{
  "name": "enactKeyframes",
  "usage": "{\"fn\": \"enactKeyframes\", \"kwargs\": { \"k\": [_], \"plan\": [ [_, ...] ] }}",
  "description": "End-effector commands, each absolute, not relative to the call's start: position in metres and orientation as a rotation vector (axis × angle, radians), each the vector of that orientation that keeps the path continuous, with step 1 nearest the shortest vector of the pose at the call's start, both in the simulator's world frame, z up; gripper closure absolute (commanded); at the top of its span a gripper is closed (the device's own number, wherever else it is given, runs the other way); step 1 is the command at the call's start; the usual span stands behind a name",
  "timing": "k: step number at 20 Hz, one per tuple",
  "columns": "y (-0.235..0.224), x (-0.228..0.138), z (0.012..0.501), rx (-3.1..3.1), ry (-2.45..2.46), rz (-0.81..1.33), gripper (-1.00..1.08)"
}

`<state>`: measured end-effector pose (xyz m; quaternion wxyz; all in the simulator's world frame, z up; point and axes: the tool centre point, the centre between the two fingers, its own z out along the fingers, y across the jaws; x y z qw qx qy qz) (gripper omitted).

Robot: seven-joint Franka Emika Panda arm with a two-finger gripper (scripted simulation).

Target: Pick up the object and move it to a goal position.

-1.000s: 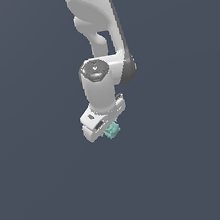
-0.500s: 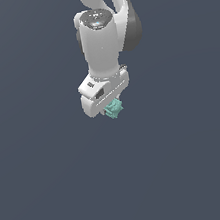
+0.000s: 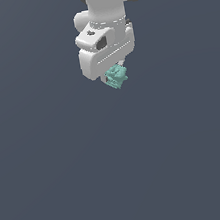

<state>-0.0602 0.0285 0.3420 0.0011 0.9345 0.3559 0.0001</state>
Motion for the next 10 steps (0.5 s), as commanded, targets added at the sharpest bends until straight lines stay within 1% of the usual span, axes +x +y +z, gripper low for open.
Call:
{"fn": "enactKeyframes", "kwargs": {
  "k": [1, 10],
  "plan": [
    [0.035, -0.071, 0.370, 2.934, 1.118, -0.001, 1.08],
    [0.054, -0.101, 0.457, 2.935, 1.118, 0.000, 1.08]
  ]
}}
